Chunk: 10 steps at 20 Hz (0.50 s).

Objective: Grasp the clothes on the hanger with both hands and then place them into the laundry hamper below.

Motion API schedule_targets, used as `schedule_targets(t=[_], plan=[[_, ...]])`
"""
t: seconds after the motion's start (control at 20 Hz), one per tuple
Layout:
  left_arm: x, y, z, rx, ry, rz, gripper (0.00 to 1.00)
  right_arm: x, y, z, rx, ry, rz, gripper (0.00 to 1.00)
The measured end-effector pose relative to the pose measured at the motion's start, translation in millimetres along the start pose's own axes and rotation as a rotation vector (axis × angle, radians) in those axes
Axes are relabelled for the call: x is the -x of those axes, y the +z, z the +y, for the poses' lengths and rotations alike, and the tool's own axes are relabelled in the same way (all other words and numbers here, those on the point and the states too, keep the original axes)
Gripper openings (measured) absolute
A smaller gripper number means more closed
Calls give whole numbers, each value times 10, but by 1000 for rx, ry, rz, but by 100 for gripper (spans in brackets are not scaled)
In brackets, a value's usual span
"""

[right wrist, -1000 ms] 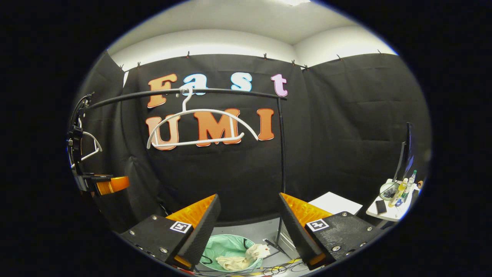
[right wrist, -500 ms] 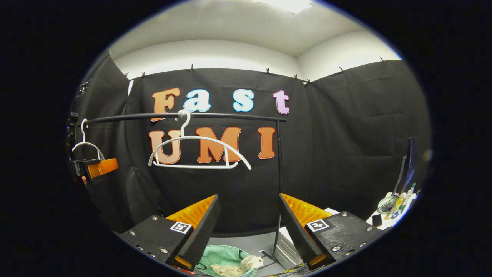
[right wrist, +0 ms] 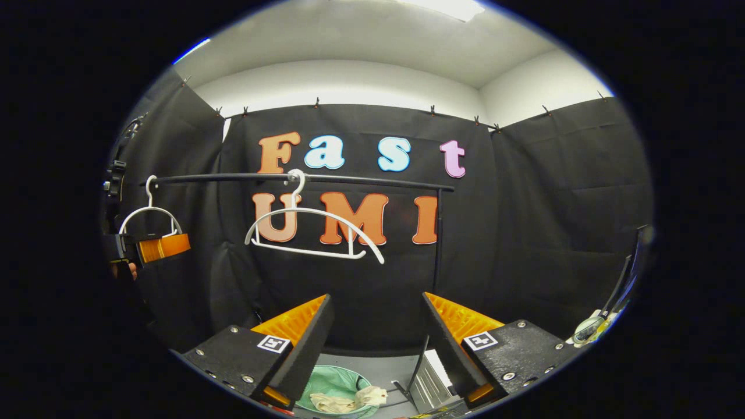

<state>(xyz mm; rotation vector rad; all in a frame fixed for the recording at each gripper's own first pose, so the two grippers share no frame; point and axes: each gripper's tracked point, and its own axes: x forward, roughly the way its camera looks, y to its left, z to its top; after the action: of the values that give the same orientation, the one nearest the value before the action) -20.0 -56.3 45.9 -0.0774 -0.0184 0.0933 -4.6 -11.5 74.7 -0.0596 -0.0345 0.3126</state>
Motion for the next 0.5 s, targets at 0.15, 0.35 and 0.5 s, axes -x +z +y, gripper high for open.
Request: schedule_targets(t=[0.15,0.35,0.5], plan=[[144,181,-51,-35,36,-47,94,-15,-26,-36,-19,34,8,93],[322,299,-117,-64,68,-78,96,15,-40,-136,-39,64,7,93],[337,300,-250,-90,70,-81,94,59,-37,-219,-48,79,8,93]])
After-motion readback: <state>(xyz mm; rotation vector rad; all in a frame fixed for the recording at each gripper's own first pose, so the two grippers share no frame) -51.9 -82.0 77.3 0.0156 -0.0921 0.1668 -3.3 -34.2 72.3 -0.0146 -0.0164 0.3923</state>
